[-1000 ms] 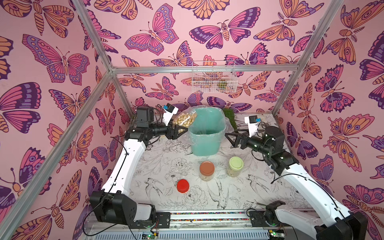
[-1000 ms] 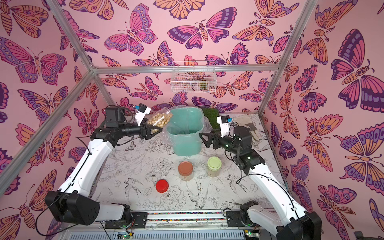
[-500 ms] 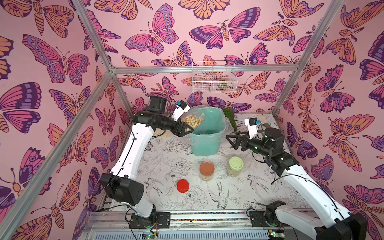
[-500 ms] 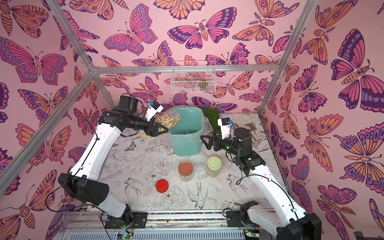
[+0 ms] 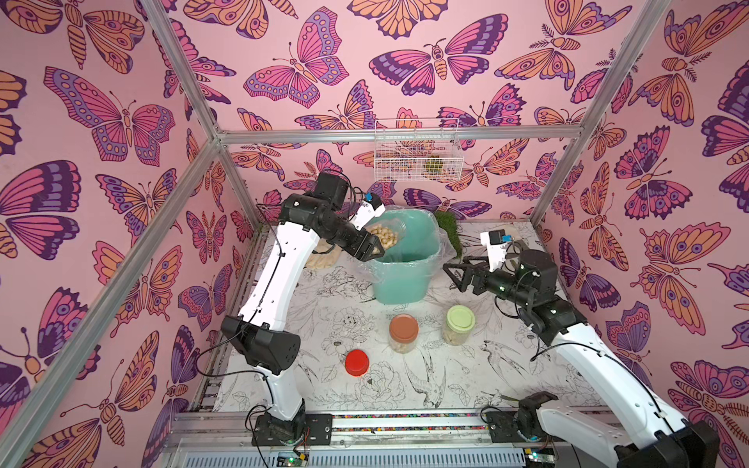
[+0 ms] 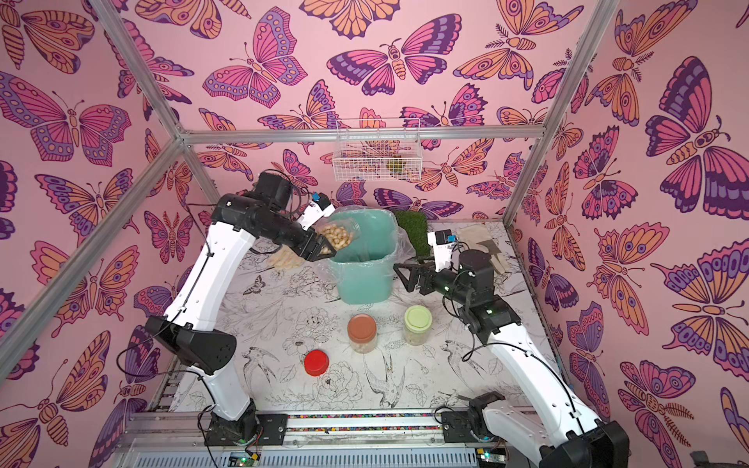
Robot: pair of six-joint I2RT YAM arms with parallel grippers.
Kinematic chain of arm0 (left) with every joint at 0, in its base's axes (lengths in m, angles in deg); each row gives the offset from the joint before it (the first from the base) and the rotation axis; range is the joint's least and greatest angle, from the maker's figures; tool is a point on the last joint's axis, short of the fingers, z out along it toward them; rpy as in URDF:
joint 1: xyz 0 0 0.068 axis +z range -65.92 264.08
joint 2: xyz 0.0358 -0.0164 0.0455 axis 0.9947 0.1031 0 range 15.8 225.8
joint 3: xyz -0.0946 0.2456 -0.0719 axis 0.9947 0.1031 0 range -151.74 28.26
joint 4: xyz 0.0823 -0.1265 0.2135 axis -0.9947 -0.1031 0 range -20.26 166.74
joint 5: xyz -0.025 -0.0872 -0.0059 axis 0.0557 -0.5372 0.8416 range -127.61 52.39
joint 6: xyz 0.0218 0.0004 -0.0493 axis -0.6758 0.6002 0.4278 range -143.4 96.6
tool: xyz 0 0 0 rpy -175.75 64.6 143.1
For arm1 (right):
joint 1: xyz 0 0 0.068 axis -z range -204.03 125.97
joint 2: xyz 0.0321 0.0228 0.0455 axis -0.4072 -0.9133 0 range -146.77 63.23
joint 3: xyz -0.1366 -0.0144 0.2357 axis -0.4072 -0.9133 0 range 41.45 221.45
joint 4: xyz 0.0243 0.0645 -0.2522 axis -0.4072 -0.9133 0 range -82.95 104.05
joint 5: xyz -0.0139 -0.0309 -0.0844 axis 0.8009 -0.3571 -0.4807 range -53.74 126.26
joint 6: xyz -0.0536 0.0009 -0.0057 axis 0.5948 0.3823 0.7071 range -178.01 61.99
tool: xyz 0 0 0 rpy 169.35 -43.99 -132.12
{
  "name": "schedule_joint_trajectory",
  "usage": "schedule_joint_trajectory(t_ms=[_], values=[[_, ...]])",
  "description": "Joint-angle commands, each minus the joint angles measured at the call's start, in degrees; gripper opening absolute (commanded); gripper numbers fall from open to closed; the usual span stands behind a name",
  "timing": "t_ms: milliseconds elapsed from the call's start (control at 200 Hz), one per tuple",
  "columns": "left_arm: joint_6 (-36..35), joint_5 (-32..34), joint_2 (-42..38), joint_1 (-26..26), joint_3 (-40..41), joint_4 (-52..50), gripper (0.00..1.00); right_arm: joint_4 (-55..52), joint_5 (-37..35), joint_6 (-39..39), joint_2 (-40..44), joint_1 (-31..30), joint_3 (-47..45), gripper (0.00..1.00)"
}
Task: Empty moldy peanuts from jars
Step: Pour the moldy peanuts from the jar into the trash bin.
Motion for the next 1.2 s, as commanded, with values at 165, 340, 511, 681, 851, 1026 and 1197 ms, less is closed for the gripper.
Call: schedule_joint_trajectory(t_ms=[165, 340, 511, 681, 851, 1026, 1197], values=[[7.99, 4.29, 4.58, -1.34, -5.73, -3.19, 0.0, -0.81, -0.14, -0.34, 0.51, 0.79, -0.4, 0.99], [13.96, 4.14, 7.17, -2.79, -7.99, -3.18, 0.0, -0.33, -0.12, -0.78, 0.34, 0.87, -0.58, 0.99], [19.85, 4.79, 8.93, -4.36, -9.16, -3.71, 0.0, 1.29, -0.45, -2.29, 0.5, 0.86, -1.49, 0.99], [24.0, 6.1, 10.05, -4.91, -10.06, -4.87, 0.0, 1.72, -0.9, -2.89, 0.69, 0.87, -2.16, 0.99], [28.42, 5.38, 11.0, -4.91, -11.29, -5.06, 0.0, 2.02, -2.02, -3.32, 0.78, 0.86, -2.34, 0.99], [36.71, 4.06, 12.87, -4.82, -13.22, -5.15, 0.0, 3.45, -2.94, -5.09, 0.65, 0.88, -3.1, 0.99], [44.38, 2.36, 15.62, -4.75, -14.84, -6.08, 0.0, 3.92, -3.81, -5.79, 0.85, 0.88, -3.64, 0.99]])
